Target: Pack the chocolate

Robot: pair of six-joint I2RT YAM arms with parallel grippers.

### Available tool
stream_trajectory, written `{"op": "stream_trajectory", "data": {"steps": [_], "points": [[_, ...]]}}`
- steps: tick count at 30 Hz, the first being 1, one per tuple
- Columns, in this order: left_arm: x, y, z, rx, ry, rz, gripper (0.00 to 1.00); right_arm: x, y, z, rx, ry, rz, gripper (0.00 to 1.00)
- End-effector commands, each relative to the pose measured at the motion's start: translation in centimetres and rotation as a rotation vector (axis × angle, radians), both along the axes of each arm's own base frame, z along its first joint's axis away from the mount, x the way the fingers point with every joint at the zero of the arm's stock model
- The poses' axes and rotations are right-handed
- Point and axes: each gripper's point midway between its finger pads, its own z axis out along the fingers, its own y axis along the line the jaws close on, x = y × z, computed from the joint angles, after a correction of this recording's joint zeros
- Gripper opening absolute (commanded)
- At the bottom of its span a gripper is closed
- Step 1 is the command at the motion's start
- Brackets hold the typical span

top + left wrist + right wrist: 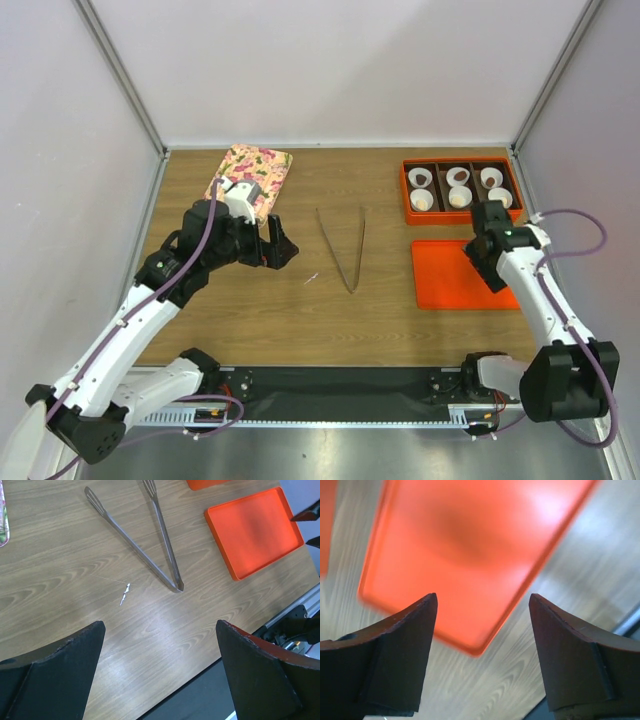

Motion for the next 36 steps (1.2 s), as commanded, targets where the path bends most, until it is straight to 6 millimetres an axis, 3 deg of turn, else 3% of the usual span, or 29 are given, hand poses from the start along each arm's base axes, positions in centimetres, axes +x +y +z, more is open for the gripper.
{"op": "stream_trajectory", "data": {"steps": [1, 4, 6, 10, 16, 19, 23, 27, 30, 33, 36], "points": [[0.5, -0.2, 1.0, -0.013, -0.053, 0.002, 1.00, -2.2, -4.2, -0.6, -0.035, 0.031, -0.208, 0.77], [0.3, 0.3, 1.0, -0.004, -0.064, 0.010, 1.00, -3.3, -6.2, -2.2, -0.009, 0.034, -0.298, 0.75], [0.2, 0.4, 1.2, -0.007, -0.074, 0.014, 0.99, -3.8, -6.4, -3.3, 0.017, 0.046, -0.312, 0.73], [0.2, 0.4, 0.8, -0.010, -0.074, 0.018, 1.00, -4.4, -5.9, -6.1, 0.050, 0.081, -0.306, 0.70], [0.2, 0.3, 1.1, -0.017, -0.076, 0.015, 1.00, -3.8, -5.7, -7.0, 0.072, 0.083, -0.310, 0.70], [0.2, 0.7, 1.3, -0.013, -0.084, 0.030, 1.00, -4.6, -5.7, -7.5, 0.069, 0.101, -0.345, 0.70], [0.2, 0.9, 1.4, -0.019, -0.092, 0.045, 1.00, -5.8, -5.1, -10.1, 0.097, 0.122, -0.360, 0.71], [0.2, 0.9, 1.4, -0.015, -0.089, 0.045, 1.00, -5.7, -4.3, -11.8, 0.143, 0.128, -0.345, 0.72], [0.2, 1.1, 1.5, -0.009, -0.093, 0.052, 1.00, -5.5, -4.4, -12.0, 0.138, 0.130, -0.345, 0.70], [0.3, 1.3, 1.7, -0.011, -0.102, 0.066, 1.00, -5.3, -4.8, -11.9, 0.116, 0.126, -0.322, 0.57], [0.4, 1.3, 2.0, -0.019, -0.113, 0.070, 1.00, -5.2, -5.0, -11.4, 0.099, 0.116, -0.303, 0.31]]}}
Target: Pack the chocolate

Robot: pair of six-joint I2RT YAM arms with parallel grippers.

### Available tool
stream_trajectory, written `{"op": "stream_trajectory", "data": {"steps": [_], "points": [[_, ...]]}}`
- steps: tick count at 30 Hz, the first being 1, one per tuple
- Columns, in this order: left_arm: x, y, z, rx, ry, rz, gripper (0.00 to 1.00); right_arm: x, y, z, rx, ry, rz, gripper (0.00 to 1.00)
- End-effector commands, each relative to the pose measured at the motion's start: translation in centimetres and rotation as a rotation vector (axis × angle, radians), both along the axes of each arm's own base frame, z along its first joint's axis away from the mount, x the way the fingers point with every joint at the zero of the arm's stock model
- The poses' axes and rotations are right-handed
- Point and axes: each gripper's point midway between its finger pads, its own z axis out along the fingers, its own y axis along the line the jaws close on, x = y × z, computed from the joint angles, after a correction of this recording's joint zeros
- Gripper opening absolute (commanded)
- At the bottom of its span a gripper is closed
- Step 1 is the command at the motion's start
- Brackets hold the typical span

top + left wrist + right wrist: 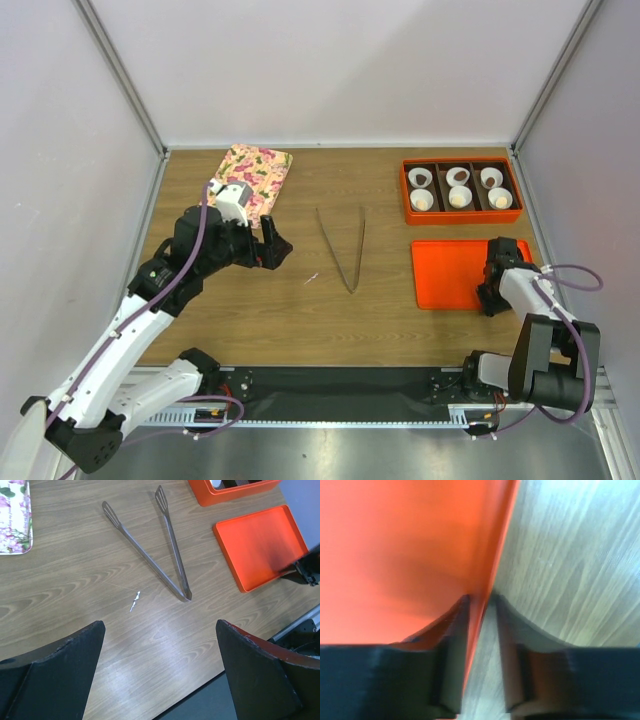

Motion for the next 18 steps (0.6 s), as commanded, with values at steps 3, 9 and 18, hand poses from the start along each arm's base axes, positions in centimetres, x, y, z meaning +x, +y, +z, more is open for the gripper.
{"op": "stream_trajectory", "data": {"steps": [3, 9, 18], "points": [[0.3, 0.0, 1.6, -0.022, -0.057, 0.010, 1.00, 0.0, -0.5, 1.0, -0.033, -0.023, 0.023, 0.00], [0.4, -0.4, 1.9, -0.034, -0.060, -0.008, 1.00, 0.5, -0.7, 5.1, -0.066, -0.113, 0.068, 0.00], [1.3, -2.5, 2.4, -0.089, -0.035, -0.055, 0.97, 1.0, -0.2, 10.6, -0.096, -0.260, 0.157, 0.00]]}}
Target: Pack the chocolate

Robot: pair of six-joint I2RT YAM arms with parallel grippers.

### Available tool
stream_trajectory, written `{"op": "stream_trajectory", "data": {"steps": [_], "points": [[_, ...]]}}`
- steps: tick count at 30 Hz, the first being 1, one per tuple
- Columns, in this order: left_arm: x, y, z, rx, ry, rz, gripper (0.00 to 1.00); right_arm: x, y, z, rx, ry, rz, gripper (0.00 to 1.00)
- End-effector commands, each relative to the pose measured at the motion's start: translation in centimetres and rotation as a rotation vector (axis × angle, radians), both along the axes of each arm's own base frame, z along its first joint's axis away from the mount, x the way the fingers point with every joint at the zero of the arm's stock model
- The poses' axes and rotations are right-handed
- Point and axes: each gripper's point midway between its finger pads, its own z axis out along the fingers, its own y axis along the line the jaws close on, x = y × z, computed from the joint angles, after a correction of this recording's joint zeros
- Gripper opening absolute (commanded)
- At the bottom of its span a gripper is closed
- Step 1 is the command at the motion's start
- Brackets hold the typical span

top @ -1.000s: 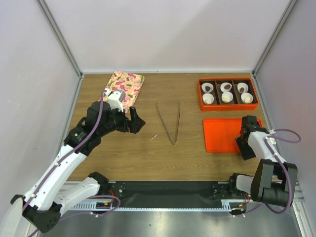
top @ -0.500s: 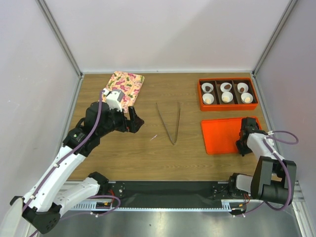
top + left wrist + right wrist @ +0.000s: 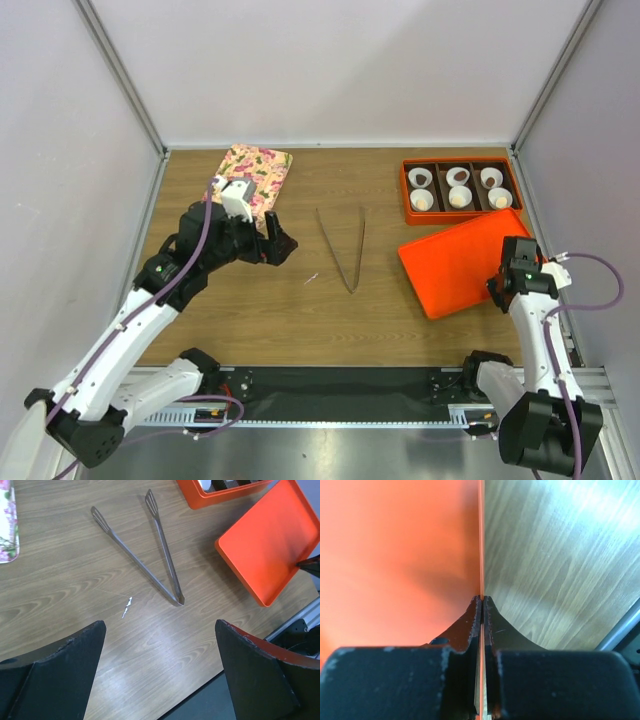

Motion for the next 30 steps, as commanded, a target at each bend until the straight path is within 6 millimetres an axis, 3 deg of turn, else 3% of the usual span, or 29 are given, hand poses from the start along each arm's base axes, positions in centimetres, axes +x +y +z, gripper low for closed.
{"op": "stream_trajectory", "data": {"steps": [1, 5, 8, 9, 11, 12, 14, 16, 17, 19, 23, 27, 30], "points": [[0.8, -1.8, 2.0, -0.063, -0.023, -0.045, 0.97, 0.9, -0.1, 3.4, -0.024, -0.074, 0.035, 0.00], [1.6, -3.7, 2.5, -0.091, -0.005, -0.111, 0.97, 1.7, 0.6, 6.5, -0.019, -0.157, 0.100, 0.00], [2.3, -5.7, 3.0, -0.135, 0.015, -0.175, 0.96, 3.7, 2.9, 9.3, 0.043, -0.291, 0.227, 0.00], [2.5, -6.3, 4.2, -0.153, -0.002, -0.195, 0.97, 4.3, 4.7, 10.0, 0.097, -0.338, 0.321, 0.00], [3.5, -7.2, 4.2, -0.149, 0.016, -0.218, 0.97, 5.4, 7.1, 11.9, 0.152, -0.439, 0.441, 0.00], [3.9, -7.6, 5.8, -0.160, -0.012, -0.228, 0.97, 5.6, 7.8, 12.6, 0.168, -0.464, 0.481, 0.00], [4.7, -8.7, 5.9, -0.160, 0.000, -0.267, 0.97, 6.5, 10.0, 14.4, 0.212, -0.554, 0.602, 0.00], [5.3, -9.7, 7.2, -0.186, -0.017, -0.300, 0.97, 6.8, 11.8, 15.2, 0.251, -0.592, 0.685, 0.00], [5.9, -10.5, 6.5, -0.189, 0.010, -0.319, 0.97, 7.3, 13.0, 16.2, 0.280, -0.641, 0.748, 0.00], [5.4, -11.9, 7.5, -0.239, 0.007, -0.402, 0.97, 7.5, 14.4, 16.9, 0.299, -0.665, 0.799, 0.00], [4.8, -14.0, 7.0, -0.252, 0.031, -0.493, 0.96, 8.3, 15.8, 18.9, 0.279, -0.751, 0.848, 0.00], [3.8, -15.9, 6.5, -0.257, 0.051, -0.556, 0.93, 9.0, 17.0, 18.9, 0.291, -0.753, 0.873, 0.00], [3.4, -16.5, 6.2, -0.263, 0.060, -0.564, 0.84, 9.4, 17.5, 18.2, 0.287, -0.736, 0.874, 0.00]]}}
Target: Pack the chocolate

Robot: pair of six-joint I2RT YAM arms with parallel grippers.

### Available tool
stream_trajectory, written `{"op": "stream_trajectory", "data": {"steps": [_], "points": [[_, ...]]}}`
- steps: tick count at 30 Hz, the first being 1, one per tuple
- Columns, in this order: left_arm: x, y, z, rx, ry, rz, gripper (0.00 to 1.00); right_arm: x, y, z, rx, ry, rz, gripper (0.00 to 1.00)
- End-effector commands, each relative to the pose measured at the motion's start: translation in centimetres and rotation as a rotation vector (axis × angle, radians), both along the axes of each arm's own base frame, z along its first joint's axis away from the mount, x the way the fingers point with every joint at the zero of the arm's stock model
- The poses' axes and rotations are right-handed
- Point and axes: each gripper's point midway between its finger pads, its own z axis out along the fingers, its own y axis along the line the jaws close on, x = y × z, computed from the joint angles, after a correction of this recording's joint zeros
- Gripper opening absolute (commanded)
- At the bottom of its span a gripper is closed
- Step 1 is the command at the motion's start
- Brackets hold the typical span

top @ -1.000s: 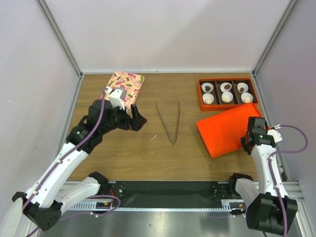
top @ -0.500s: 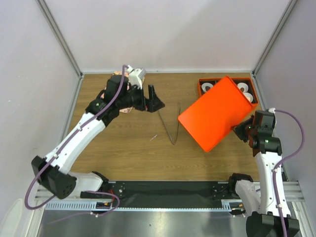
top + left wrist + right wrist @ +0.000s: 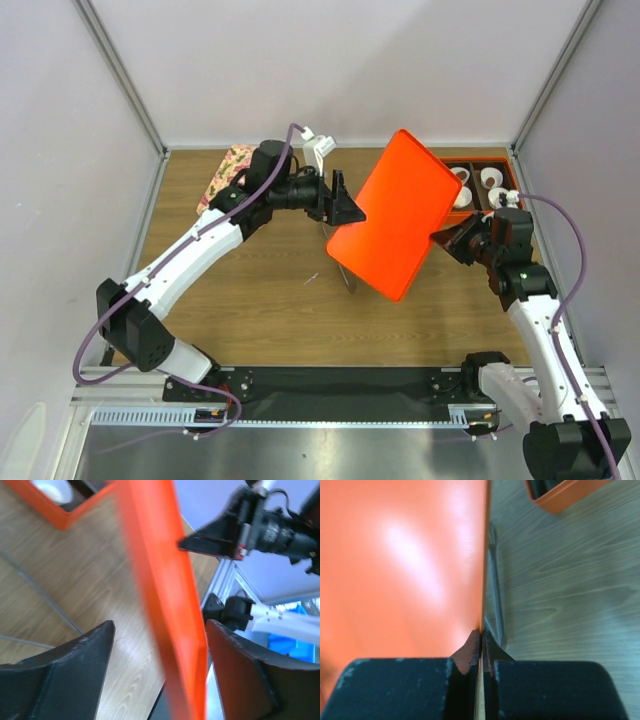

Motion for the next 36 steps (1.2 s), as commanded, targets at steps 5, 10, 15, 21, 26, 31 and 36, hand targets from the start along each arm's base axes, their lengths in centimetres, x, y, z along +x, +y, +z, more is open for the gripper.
{"op": "stream_trajectory", "data": {"steps": [5, 10, 15, 21, 26, 31, 36], "points": [[-1.8, -1.8, 1.8, -0.082, -0.023, -0.099, 0.73, 1.8, 1.3, 3.3, 0.025, -0.148, 0.016, 0.00], [-1.4, -2.2, 0.6, -0.073, -0.012, -0.099, 0.46, 2.1, 1.5, 2.5, 0.044, -0.141, 0.011, 0.00], [-1.3, -2.6, 0.1, -0.085, -0.012, -0.106, 0.00, 2.2, 1.7, 1.1, 0.051, -0.076, 0.018, 0.23], [1.4, -0.9, -1.0, 0.079, -0.148, 0.103, 0.00, 1.1, -0.6, 1.9, -0.045, 0.061, -0.088, 0.65], [2.6, 0.6, -0.6, 0.215, -0.298, 0.265, 0.00, 1.5, -0.2, 5.3, 0.016, 0.066, -0.130, 0.79], [2.7, 1.1, 0.0, 0.318, -0.422, 0.385, 0.00, 3.4, 2.0, 10.3, 0.095, -0.041, -0.120, 0.80], [2.1, 0.4, 0.8, 0.348, -0.489, 0.411, 0.00, 5.7, 4.4, 12.7, 0.073, -0.072, -0.098, 0.80]]}}
